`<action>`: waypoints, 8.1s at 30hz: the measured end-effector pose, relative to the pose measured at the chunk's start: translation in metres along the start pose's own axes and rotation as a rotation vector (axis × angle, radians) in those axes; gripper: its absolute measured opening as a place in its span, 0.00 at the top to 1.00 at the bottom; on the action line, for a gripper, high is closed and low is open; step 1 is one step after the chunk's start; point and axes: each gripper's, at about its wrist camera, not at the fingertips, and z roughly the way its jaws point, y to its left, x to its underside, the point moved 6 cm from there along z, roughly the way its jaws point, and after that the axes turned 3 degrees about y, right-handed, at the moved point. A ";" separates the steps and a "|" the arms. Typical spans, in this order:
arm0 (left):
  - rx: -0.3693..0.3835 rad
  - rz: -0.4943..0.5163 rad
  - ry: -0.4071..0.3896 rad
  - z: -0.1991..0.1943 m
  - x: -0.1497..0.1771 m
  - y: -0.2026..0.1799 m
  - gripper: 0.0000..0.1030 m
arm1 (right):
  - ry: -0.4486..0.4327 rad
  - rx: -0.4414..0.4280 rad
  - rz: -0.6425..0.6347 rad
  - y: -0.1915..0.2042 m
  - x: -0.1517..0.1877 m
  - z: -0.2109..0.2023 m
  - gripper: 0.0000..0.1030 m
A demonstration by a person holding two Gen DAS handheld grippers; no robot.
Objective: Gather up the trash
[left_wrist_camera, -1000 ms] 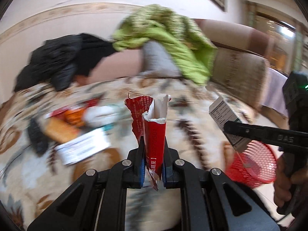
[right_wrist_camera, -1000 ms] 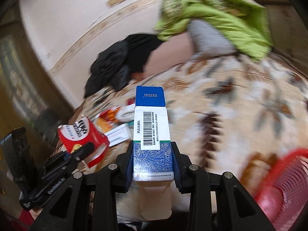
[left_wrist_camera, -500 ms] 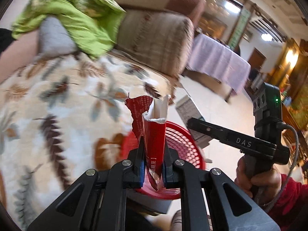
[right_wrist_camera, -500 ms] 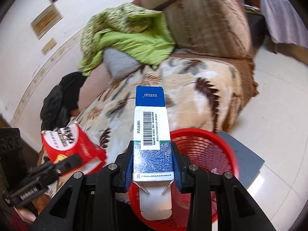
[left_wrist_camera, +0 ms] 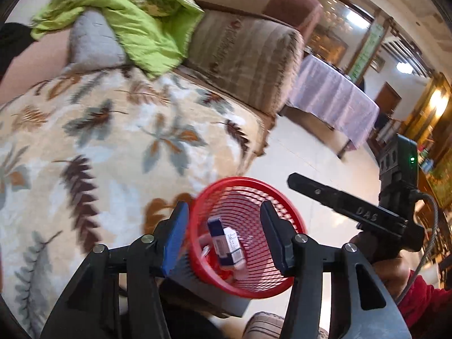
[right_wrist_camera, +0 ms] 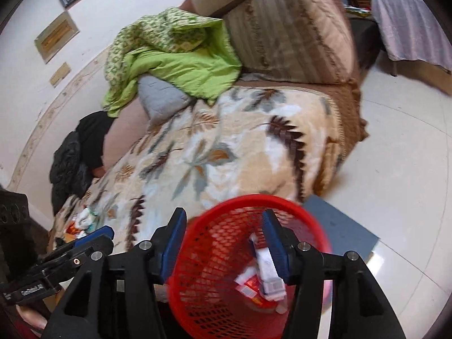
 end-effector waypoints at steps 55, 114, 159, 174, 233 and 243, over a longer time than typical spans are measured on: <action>-0.520 -0.408 0.042 -0.092 0.082 0.340 0.33 | 0.255 -0.345 -0.339 0.269 0.085 0.139 0.34; -0.848 -0.380 -0.299 -0.243 0.123 0.287 0.51 | 0.191 -0.394 -0.549 0.358 0.113 0.164 0.80; -0.962 -0.396 -0.249 -0.237 0.148 0.300 0.51 | 0.198 -0.389 -0.591 0.358 0.129 0.160 0.80; -0.964 -0.395 -0.248 -0.236 0.149 0.300 0.51 | 0.198 -0.390 -0.593 0.357 0.130 0.160 0.80; -0.956 -0.368 -0.240 -0.221 0.144 0.288 0.51 | 0.203 -0.394 -0.588 0.356 0.129 0.159 0.80; -0.949 -0.358 -0.246 -0.219 0.143 0.284 0.51 | 0.201 -0.402 -0.569 0.356 0.130 0.158 0.80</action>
